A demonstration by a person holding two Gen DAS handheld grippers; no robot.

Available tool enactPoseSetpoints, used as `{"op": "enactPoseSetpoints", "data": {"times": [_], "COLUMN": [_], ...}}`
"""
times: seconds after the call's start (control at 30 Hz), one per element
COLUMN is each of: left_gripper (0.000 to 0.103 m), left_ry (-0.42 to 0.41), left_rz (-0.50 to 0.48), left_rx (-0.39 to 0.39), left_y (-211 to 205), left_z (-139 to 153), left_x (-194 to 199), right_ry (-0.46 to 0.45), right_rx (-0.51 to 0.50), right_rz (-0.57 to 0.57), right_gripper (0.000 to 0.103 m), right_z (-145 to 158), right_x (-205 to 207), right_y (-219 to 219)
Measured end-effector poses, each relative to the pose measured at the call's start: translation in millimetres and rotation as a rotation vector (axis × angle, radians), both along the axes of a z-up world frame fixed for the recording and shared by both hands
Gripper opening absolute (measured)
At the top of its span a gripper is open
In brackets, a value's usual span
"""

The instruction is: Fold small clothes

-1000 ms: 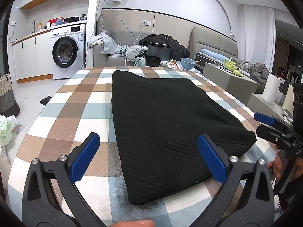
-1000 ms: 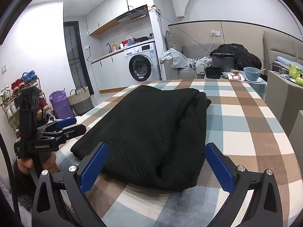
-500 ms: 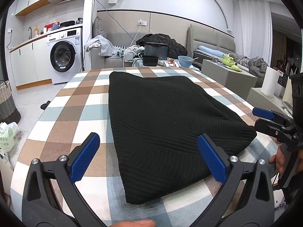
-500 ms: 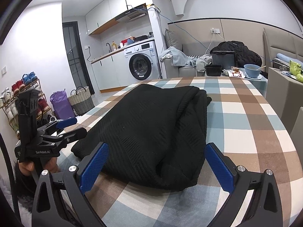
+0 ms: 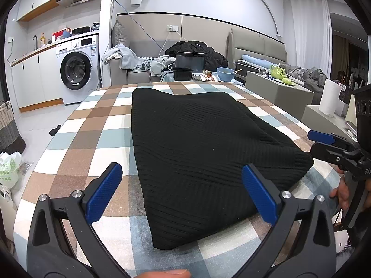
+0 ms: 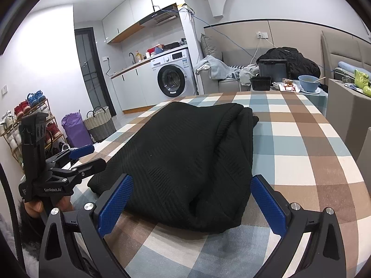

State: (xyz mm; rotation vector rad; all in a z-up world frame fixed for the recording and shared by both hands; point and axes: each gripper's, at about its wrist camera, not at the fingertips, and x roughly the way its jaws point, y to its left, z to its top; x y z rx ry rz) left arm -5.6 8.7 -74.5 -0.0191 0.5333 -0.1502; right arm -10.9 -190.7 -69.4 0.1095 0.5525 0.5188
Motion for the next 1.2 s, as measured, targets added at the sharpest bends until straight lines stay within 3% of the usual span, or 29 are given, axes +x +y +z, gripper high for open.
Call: {"op": "enactPoseSetpoints", "data": {"times": [0.8, 1.2], "left_gripper": [0.102, 0.102], "left_ry": [-0.001, -0.001], "left_rz": [-0.003, -0.002], "left_rx": [0.005, 0.006], "left_y": [-1.2, -1.9], "left_z": [0.1, 0.4], "left_x": [-0.9, -0.7], "right_ry": [0.022, 0.037], "right_rx": [-0.007, -0.057], "right_rz": [-0.004, 0.001], "right_gripper": [0.103, 0.103], "right_z": [-1.7, -6.0], "right_x": [1.1, 3.2], "right_y": [0.8, 6.4]}}
